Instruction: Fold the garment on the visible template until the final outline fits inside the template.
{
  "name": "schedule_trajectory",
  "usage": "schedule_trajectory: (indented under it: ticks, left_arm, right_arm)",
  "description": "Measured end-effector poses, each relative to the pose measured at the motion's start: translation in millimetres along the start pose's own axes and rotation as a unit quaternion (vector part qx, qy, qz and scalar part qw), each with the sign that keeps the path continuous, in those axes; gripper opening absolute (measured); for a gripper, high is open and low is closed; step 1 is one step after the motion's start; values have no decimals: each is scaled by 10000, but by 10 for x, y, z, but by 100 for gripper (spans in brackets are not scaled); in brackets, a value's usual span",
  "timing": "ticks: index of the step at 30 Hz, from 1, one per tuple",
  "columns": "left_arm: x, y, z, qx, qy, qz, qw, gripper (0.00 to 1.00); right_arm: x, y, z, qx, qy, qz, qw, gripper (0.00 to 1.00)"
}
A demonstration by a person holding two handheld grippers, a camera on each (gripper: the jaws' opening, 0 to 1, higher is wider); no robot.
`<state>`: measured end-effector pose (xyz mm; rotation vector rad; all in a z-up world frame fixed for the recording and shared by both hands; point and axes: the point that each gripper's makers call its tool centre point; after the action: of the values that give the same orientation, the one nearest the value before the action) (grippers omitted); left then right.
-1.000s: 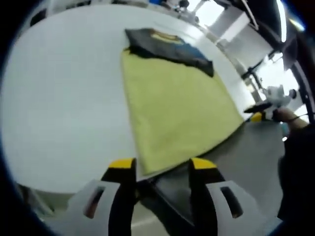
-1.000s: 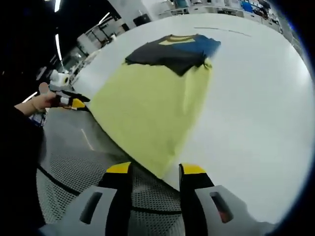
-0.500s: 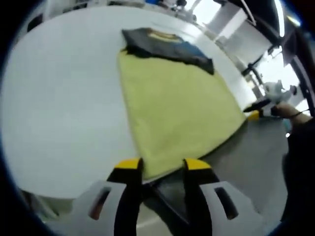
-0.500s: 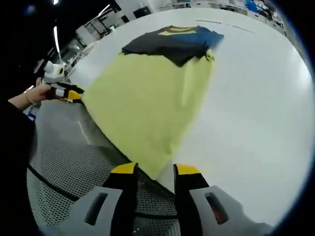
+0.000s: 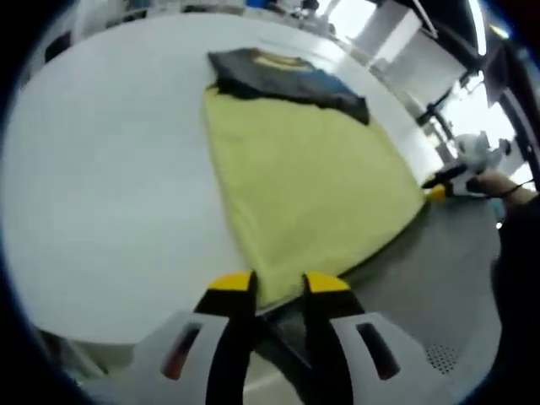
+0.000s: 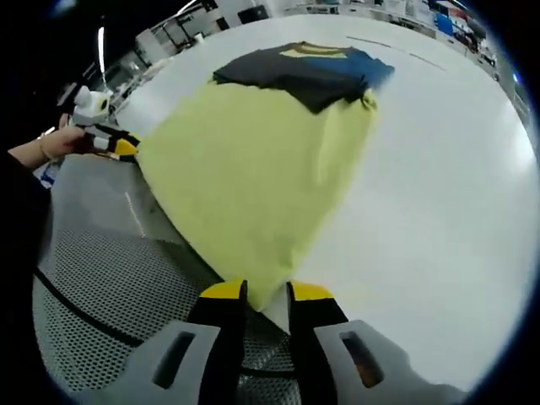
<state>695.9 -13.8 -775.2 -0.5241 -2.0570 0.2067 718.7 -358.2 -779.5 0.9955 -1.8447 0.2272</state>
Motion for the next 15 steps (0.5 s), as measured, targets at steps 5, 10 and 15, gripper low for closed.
schedule_trajectory:
  ticks: [5,10,15]
  left_arm:
    - [-39,31,7,-65,27,-101,9999,11]
    - [-80,41,16,-102,78,-136,9998,3]
    - [-94,45,16,-136,123,-174,9997,0]
  right_arm:
    - [-22,-23,-6,262,114,99,9995,14]
    - [-42,-54,6,444,235,199,9985,5]
    - [-48,-65,5,500,259,230,9981,3]
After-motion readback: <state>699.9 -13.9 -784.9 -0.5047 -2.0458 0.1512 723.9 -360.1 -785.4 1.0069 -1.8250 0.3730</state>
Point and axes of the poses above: the point that each gripper's makers call its tool centre point, and the gripper's own axes: x roughly backward along the fingers, y roughly to its left, z roughly out of its underside, and after that the axes turned 4 degrees about -y, right-handed
